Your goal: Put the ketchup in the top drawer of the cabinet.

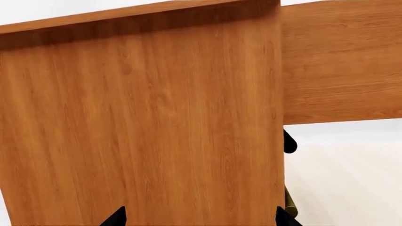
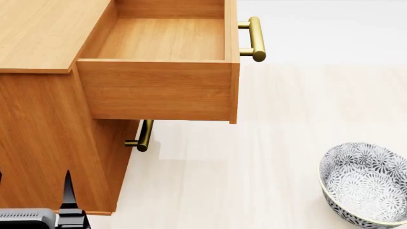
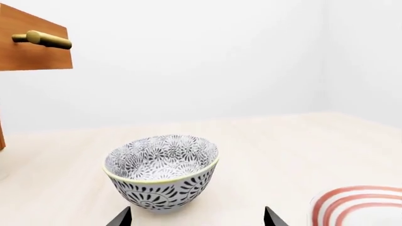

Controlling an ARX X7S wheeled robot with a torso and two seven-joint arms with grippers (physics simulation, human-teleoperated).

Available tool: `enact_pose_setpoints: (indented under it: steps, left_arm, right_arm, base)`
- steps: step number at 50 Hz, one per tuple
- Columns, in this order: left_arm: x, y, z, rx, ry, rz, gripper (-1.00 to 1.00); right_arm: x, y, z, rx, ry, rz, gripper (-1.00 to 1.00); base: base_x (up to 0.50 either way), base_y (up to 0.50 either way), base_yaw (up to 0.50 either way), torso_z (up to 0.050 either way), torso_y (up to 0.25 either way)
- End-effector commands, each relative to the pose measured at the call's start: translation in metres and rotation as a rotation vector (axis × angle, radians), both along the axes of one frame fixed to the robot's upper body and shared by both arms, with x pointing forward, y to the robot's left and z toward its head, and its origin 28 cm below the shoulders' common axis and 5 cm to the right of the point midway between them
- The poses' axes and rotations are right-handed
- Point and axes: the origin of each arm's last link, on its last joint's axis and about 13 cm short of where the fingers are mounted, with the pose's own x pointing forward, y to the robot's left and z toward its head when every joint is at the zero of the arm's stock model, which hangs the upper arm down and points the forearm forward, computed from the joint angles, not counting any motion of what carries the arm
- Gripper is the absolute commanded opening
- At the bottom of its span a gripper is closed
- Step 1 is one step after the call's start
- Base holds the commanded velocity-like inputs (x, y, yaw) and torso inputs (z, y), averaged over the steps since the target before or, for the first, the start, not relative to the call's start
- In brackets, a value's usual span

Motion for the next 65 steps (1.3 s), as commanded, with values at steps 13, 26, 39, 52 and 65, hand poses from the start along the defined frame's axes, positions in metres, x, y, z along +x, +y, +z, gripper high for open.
enact_pose_setpoints:
  steps: [13, 26, 39, 52, 65]
  left_arm:
    - [0.001, 0.001, -0.001, -0.005, 0.005, 0.005, 1.0]
    - [0.001, 0.001, -0.003, -0.008, 0.006, 0.004, 1.0]
    - [0.002, 0.001, -0.003, -0.01, 0.009, 0.005, 1.0]
    - [0.003, 0.002, -0.005, -0.013, 0.013, 0.008, 1.0]
    - [0.003, 0.002, -0.004, -0.015, 0.013, 0.006, 1.0]
  right_arm:
    - [0.004, 0.001, -0.011, -0.005, 0.04, -0.005, 1.0]
    - [0.003, -0.001, -0.022, -0.009, 0.072, -0.005, 1.0]
    - [0.003, 0.0, -0.029, 0.005, 0.134, -0.01, 1.0]
    - [0.007, 0.003, -0.027, 0.02, 0.134, -0.018, -1.0]
    - [0.013, 0.007, -0.012, 0.021, 0.088, -0.035, -1.0]
  base:
    - [0.0, 0.0, 0.0, 0.0, 0.0]
    - [0.0, 0.0, 0.0, 0.0, 0.0]
    - [0.0, 0.0, 0.0, 0.0, 0.0]
    - [0.0, 0.0, 0.0, 0.0, 0.0]
    - [0.0, 0.0, 0.0, 0.0, 0.0]
